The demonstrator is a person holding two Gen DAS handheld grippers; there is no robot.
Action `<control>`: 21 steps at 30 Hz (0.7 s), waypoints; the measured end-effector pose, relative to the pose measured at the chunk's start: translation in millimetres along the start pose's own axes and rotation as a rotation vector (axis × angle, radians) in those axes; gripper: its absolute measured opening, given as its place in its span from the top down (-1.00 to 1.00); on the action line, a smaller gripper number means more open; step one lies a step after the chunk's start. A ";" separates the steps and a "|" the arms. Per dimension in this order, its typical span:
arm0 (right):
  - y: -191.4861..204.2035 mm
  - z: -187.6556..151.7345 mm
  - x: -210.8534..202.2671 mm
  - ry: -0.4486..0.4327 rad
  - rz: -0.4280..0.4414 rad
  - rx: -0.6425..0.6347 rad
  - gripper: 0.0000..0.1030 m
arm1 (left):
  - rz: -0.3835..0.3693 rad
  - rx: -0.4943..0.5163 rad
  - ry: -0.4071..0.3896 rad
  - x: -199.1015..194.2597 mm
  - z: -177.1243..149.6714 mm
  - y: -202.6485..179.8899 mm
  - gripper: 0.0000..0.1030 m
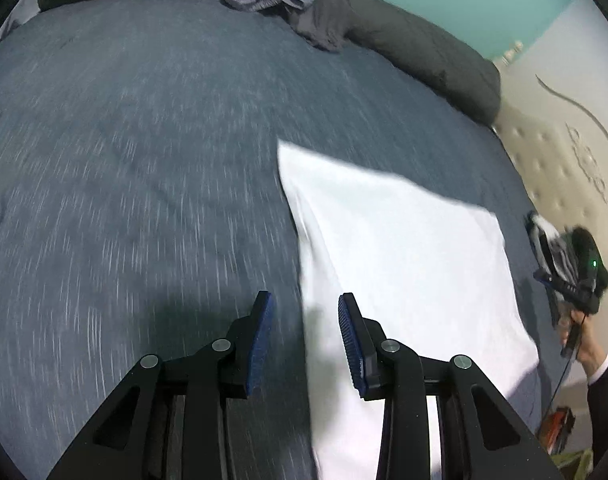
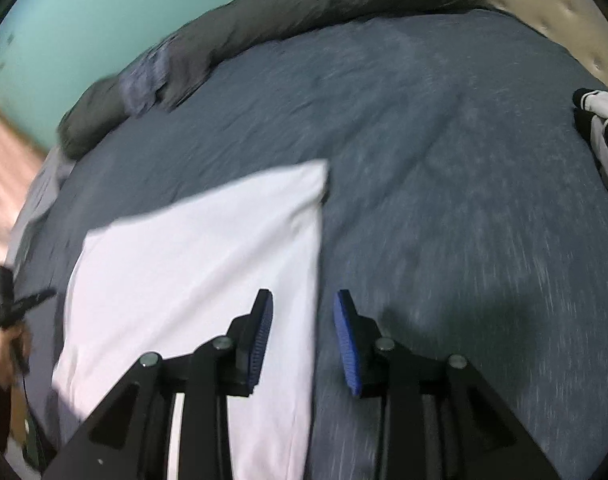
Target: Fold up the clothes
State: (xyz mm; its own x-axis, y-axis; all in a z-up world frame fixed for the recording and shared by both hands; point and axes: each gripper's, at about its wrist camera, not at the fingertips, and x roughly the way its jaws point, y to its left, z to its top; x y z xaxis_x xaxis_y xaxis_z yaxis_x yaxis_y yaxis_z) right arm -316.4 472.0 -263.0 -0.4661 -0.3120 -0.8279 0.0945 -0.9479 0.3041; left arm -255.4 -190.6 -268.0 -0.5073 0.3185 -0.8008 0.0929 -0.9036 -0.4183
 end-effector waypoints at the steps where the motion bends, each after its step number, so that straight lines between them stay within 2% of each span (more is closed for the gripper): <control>1: 3.5 -9.6 -8.2 0.017 0.006 -0.018 0.38 | 0.004 0.012 0.009 -8.2 -12.2 -3.4 0.22; 4: 10.6 -39.2 -28.5 0.072 0.021 -0.051 0.36 | 0.013 0.031 0.042 -25.8 -41.9 -12.4 0.05; 11: 23.2 -104.0 -45.6 0.173 0.037 -0.088 0.36 | 0.017 0.066 0.114 -45.9 -93.2 -24.6 0.03; 19: 32.0 -142.5 -46.2 0.214 0.006 -0.118 0.36 | 0.019 0.051 0.136 -51.4 -125.4 -25.7 0.03; 21: 32.9 -143.2 -41.1 0.225 0.005 -0.120 0.36 | 0.018 0.048 0.139 -49.2 -128.3 -28.2 -0.05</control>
State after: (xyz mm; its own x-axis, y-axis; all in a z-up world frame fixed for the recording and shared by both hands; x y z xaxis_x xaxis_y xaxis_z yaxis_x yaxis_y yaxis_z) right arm -168.1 444.6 -286.5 -0.2588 -0.3106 -0.9146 0.2062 -0.9428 0.2618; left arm -123.1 -144.0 -271.9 -0.3820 0.3361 -0.8609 0.0580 -0.9210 -0.3853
